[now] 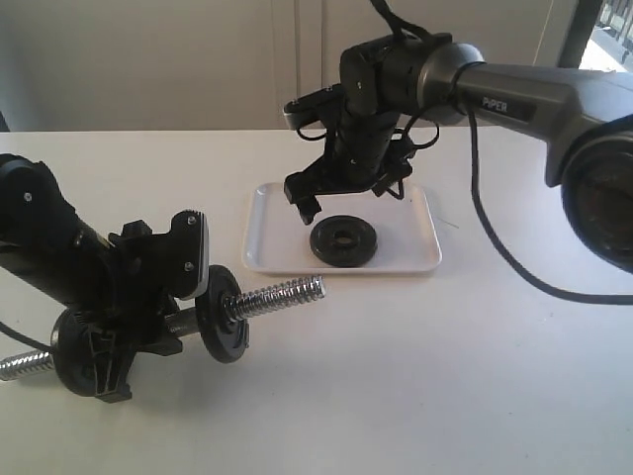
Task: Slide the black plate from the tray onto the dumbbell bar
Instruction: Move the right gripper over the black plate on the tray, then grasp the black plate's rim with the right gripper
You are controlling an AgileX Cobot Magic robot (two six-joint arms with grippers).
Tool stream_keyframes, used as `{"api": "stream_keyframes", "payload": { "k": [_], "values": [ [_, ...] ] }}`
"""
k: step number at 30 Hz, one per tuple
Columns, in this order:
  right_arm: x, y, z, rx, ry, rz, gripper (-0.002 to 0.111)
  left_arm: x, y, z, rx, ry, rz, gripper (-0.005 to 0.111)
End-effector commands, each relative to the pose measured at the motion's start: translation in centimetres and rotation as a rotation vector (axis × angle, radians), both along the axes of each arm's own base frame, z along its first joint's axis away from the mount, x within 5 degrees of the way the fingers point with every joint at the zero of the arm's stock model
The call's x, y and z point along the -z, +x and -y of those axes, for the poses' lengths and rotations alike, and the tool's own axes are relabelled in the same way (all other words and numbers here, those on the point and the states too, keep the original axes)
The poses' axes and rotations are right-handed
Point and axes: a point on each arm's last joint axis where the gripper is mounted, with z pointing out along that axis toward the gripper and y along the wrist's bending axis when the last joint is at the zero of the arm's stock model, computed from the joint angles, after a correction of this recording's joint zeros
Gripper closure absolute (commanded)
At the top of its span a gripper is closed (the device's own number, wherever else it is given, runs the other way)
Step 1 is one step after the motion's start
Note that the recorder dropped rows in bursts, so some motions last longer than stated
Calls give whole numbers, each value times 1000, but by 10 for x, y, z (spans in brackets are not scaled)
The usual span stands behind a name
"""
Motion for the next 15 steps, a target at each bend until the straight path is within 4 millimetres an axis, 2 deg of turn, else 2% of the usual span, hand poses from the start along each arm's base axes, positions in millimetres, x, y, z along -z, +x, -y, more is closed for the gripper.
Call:
{"api": "stream_keyframes", "payload": {
  "k": [1,3,8,15],
  "values": [
    [14,10,-2,10,-22,-22,4,-22,3,4,-45,-82,80,107],
    [25,14,-3,14,-31,-39,4,-22,3,4,-45,-82,80,107],
    [48,22,12,89,4,-124,4,-22,3,4,-45,-82,80,107],
    [68,21,13,98,-3,-186,4,-22,3,4,-45,-82,80,107]
  ]
}}
